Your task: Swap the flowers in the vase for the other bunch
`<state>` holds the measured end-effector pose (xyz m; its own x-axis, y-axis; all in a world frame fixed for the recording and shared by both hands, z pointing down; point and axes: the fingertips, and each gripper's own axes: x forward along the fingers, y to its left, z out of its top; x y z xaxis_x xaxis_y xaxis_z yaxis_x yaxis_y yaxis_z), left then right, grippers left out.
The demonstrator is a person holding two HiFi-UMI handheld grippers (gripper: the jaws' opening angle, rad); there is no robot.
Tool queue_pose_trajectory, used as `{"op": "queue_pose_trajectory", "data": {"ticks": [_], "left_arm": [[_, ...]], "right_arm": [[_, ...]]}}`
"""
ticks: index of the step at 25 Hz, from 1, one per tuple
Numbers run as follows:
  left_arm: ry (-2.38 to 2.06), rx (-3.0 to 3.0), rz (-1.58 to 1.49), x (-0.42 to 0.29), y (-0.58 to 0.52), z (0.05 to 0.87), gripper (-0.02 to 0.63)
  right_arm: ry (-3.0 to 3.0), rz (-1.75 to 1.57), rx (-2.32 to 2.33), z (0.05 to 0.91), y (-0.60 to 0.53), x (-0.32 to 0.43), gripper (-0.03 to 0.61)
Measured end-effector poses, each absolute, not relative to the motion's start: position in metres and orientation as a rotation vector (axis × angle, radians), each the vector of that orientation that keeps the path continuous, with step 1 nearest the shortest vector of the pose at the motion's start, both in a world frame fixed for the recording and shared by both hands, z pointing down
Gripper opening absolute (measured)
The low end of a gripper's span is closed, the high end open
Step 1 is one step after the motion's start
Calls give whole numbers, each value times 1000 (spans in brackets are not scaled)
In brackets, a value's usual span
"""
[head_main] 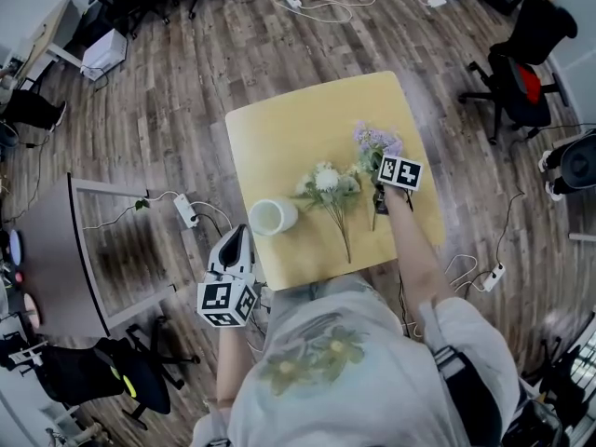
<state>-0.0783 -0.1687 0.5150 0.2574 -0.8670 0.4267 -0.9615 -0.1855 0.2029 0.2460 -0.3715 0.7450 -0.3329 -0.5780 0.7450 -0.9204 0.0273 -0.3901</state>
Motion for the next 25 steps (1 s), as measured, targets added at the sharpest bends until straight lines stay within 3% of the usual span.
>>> {"op": "queue_pose_trajectory", "data": {"ticks": [25], "left_arm": [[-1583,2248,192,-93,-129,483,18]], "right_arm": [[-2175,814,1544,613,-307,213,81]]}}
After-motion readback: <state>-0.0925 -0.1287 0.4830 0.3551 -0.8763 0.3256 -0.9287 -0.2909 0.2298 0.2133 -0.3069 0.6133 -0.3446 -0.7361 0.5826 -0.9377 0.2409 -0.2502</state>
